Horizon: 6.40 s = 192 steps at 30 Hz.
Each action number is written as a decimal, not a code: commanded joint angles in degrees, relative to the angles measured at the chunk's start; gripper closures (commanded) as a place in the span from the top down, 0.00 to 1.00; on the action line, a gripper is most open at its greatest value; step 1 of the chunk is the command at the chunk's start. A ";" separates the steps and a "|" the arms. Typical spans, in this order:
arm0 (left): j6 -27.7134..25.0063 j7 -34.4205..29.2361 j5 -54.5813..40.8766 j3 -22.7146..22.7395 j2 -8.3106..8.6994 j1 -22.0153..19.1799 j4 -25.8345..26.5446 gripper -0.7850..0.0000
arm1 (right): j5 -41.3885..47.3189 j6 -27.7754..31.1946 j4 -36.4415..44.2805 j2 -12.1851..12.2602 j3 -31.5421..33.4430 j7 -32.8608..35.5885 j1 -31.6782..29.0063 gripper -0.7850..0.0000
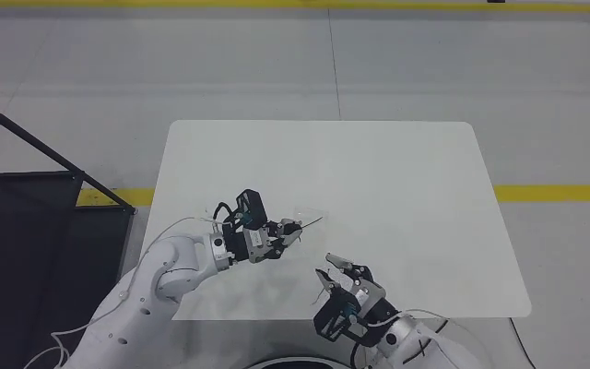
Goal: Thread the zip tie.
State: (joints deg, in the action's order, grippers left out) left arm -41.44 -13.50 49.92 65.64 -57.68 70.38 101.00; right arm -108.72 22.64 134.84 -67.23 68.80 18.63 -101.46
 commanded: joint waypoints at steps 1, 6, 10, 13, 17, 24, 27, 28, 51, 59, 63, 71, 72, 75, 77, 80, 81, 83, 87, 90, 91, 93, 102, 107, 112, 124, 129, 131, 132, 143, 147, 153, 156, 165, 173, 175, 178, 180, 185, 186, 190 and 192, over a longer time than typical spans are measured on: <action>-0.14 0.07 0.15 0.04 0.01 0.14 0.05 0.00 | 2.07 1.60 -0.19 -0.09 -0.25 4.74 0.53 0.55; -0.14 0.07 0.15 0.04 0.01 0.14 0.05 0.00 | 2.38 1.16 -0.19 -0.19 -0.19 6.88 1.24 1.00; -0.14 0.07 0.15 0.04 0.01 0.14 0.05 0.00 | 2.38 1.16 -0.19 -0.19 -0.19 6.88 1.24 1.00; -0.14 0.07 0.15 0.04 0.01 0.14 0.05 0.00 | 2.38 1.16 -0.19 -0.19 -0.19 6.88 1.24 1.00; 0.98 0.30 1.08 0.40 0.02 0.92 0.70 0.00 | -0.48 2.09 -0.19 -0.19 -1.58 9.16 2.50 1.00; 0.01 2.15 1.36 3.49 0.48 3.01 1.78 0.00 | 9.25 -8.30 -0.19 -2.89 -8.73 42.73 8.50 1.00; -0.64 3.03 1.40 4.47 0.63 3.89 2.00 0.00 | 12.09 -12.15 -0.19 -4.39 -12.64 59.03 14.84 1.00; -0.82 3.17 1.44 4.72 0.66 4.09 2.04 0.00 | 12.09 -12.15 -0.19 -4.39 -12.64 59.03 14.84 1.00; -0.82 3.17 1.44 4.72 0.66 4.09 2.04 0.00 | 18.57 -41.43 -5.34 -8.89 -17.27 66.87 21.62 1.00; -0.82 3.17 1.44 4.72 0.66 4.09 2.04 0.00 | 19.58 -40.33 -9.41 -9.51 -15.16 67.98 23.08 1.00; -0.82 3.17 1.44 4.72 0.66 4.09 2.04 0.00 | 19.58 -40.33 -9.41 -9.51 -15.16 67.98 23.08 1.00; -0.82 3.17 1.44 4.72 0.66 4.09 2.04 0.00 | 21.66 -40.01 -11.32 -9.82 -13.84 64.64 23.08 0.94; -0.82 3.17 1.44 4.72 0.66 4.09 2.04 0.00 | 22.02 -40.54 -12.16 -10.06 -13.95 65.50 24.17 0.89; -0.82 3.17 1.44 4.72 0.66 4.09 2.04 0.00 | 23.78 -41.17 -14.66 -10.90 -14.14 67.13 27.74 0.74; -0.82 3.17 1.44 4.72 0.66 4.09 2.04 0.00 | 25.57 -40.54 -16.52 -11.50 -13.67 67.76 29.27 0.63; -0.82 3.17 1.44 4.72 0.66 4.09 2.04 0.00 | 26.16 -39.59 -19.84 -12.61 -13.59 68.72 31.33 0.58; -0.82 3.17 1.44 4.72 0.66 4.09 2.04 0.00 | 25.83 -39.60 -21.07 -13.08 -13.73 68.72 31.88 0.56; -0.82 3.17 1.44 4.72 0.66 4.09 2.04 0.00 | 25.48 -39.13 -23.50 -14.14 -13.67 69.19 32.84 0.55; -0.82 3.17 1.44 4.72 0.66 4.09 2.04 0.00 | 24.60 -38.94 -27.39 -16.26 -13.24 69.37 33.53 0.53; -0.82 3.17 1.44 4.72 0.66 4.09 2.04 0.00 | 22.96 -38.94 -29.42 -17.86 -13.27 69.37 32.85 0.49; -0.82 3.17 1.44 4.72 0.66 4.09 2.04 0.00 | 22.48 -38.95 -29.73 -18.39 -13.16 69.37 32.58 0.47; -0.82 3.17 1.44 4.72 0.66 4.09 2.04 0.00 | 21.25 -38.94 -30.09 -19.40 -12.84 69.37 32.04 0.44; -0.82 3.17 1.44 4.72 0.66 4.09 2.04 0.00 | 13.46 -38.93 -27.93 -23.40 -10.87 69.37 27.92 0.39; -0.82 3.17 1.44 4.72 0.66 4.09 2.04 0.00 | 10.87 -38.93 -28.31 -25.24 -10.31 69.37 27.12 0.38; -0.82 3.17 1.44 4.72 0.66 4.09 2.04 0.00 | 9.68 -38.93 -29.74 -27.00 -9.47 69.37 27.66 0.34; -0.82 3.17 1.44 4.72 0.66 4.09 2.04 0.00 | 6.76 -38.92 -31.13 -30.11 -8.05 69.37 26.98 0.32; -0.82 3.17 1.44 4.72 0.66 4.09 2.04 0.00 | 5.34 -38.78 -30.53 -30.94 -7.11 69.37 25.98 0.31; -0.82 3.17 1.44 4.72 0.66 4.09 2.04 0.00 | 5.02 -38.45 -30.37 -31.27 -6.76 69.37 25.69 0.31; -0.61 3.22 1.43 4.71 0.65 4.16 2.07 0.00 | 4.80 -38.39 -30.29 -31.44 -6.54 69.37 25.57 0.31; 1.59 7.49 2.03 10.57 1.15 7.91 3.80 0.00 | 3.80 -36.77 -29.67 -33.02 -5.12 69.37 24.84 0.31; 1.27 9.42 1.45 14.45 1.54 10.35 4.39 0.00 | 3.68 -36.71 -29.92 -33.16 -4.98 69.37 25.07 0.31; -0.30 10.69 0.42 18.12 1.91 13.37 5.43 0.00 | 3.75 -36.65 -31.13 -33.49 -4.48 69.37 25.68 0.30; -0.30 10.69 0.42 18.12 1.91 13.37 5.43 0.00 | 4.20 -36.56 -31.81 -33.69 -3.86 69.37 25.90 0.30; -0.30 10.69 0.42 18.12 1.91 13.37 5.43 0.00 | 4.48 -36.17 -32.64 -34.01 -2.92 69.37 26.21 0.28; -0.30 10.69 0.42 18.12 1.91 13.37 5.43 0.00 | 3.94 -36.68 -34.20 -34.41 -2.76 69.37 26.96 0.26; -0.30 10.69 0.42 18.12 1.91 13.37 5.43 0.00 | 3.98 -36.66 -34.64 -34.56 -2.68 69.37 27.22 0.26; -0.30 10.69 0.42 18.12 1.91 13.37 5.43 0.00 | 3.96 -36.67 -35.15 -34.74 -2.56 69.37 27.51 0.25; -0.30 10.69 0.42 18.12 1.91 13.37 5.43 0.00 | 3.95 -36.68 -35.37 -34.82 -2.50 69.37 27.65 0.25; -0.30 10.69 0.42 18.12 1.91 13.37 5.43 0.00 | 3.73 -36.70 -36.01 -34.97 -2.30 69.37 27.89 0.22; -0.30 10.69 0.42 18.12 1.91 13.37 5.43 0.00 | 3.73 -36.67 -36.13 -35.00 -2.22 69.37 27.90 0.22; -0.30 10.69 0.42 18.12 1.91 13.37 5.43 0.00 | 3.74 -36.55 -36.40 -35.07 -2.01 69.37 28.00 0.21; -0.30 10.69 0.42 18.12 1.91 13.37 5.43 0.00 | 3.73 -36.52 -36.47 -35.10 -1.96 69.37 28.04 0.19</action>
State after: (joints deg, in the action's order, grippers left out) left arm -41.74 -2.81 50.34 83.76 -55.77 83.75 106.44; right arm -104.98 -13.89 98.40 -102.33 66.82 88.00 -73.44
